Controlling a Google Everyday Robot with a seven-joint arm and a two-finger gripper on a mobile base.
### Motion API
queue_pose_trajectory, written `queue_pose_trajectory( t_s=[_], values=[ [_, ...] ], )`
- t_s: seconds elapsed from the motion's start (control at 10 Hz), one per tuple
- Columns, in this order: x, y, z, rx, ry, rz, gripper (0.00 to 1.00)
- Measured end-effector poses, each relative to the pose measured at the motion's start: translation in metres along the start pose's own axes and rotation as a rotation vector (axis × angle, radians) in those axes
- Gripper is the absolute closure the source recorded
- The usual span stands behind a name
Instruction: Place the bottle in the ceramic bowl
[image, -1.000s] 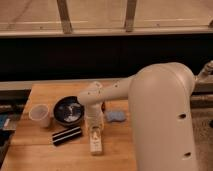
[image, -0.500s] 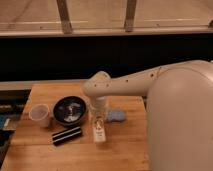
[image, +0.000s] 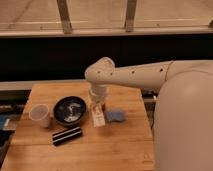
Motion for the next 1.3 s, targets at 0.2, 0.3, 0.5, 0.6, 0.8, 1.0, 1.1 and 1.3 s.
queue_pose_trajectory(
  t_s=[0.2, 0.3, 0.5, 0.6, 0.8, 1.0, 1.1, 1.3],
  values=[
    [-0.024, 0.004, -0.011, -0.022, -0.036, -0.054, 0.94],
    [-0.033, 0.008, -0.013, -0.031, -0.045, -0.073, 0.94],
    [-0.053, 0.022, -0.014, -0.089, -0.067, -0.125, 0.94],
    [-0.057, 0.027, -0.013, -0.114, -0.073, -0.142, 0.94],
    [-0.071, 0.049, -0.005, -0.163, -0.077, -0.188, 0.94],
    [-0.082, 0.082, 0.005, -0.208, -0.072, -0.247, 0.94],
    [-0.088, 0.096, 0.012, -0.227, -0.065, -0.272, 0.94],
    [-0.098, 0.124, 0.026, -0.265, -0.046, -0.328, 0.94]
  ],
)
